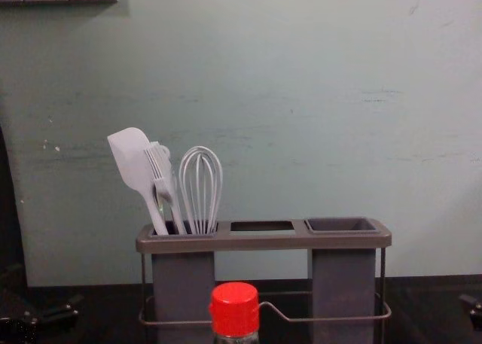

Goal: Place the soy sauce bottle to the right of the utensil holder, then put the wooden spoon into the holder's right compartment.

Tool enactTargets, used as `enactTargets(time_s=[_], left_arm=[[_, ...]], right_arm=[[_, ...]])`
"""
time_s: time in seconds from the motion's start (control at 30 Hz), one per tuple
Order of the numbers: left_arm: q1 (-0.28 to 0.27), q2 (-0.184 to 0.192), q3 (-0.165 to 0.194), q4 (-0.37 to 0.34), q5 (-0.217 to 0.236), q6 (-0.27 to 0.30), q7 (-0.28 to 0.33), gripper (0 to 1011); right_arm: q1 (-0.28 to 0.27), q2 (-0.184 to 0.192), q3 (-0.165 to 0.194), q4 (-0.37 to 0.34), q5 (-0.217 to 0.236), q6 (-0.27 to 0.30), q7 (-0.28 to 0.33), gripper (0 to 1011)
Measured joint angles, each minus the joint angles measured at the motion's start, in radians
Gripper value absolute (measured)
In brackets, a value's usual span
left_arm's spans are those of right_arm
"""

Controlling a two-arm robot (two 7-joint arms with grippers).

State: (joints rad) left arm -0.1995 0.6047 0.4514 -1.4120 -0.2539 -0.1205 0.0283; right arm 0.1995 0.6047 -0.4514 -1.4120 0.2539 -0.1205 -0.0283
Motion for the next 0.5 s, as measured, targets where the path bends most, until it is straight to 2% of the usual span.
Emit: enactTargets(time_s=[0.5], left_arm=[[0.000, 0.000, 0.000, 0.000, 0.000, 0.000, 0.000, 1005]], right_arm=[[0.000, 0.000, 0.000, 0.000, 0.000, 0.000, 0.000, 1003]])
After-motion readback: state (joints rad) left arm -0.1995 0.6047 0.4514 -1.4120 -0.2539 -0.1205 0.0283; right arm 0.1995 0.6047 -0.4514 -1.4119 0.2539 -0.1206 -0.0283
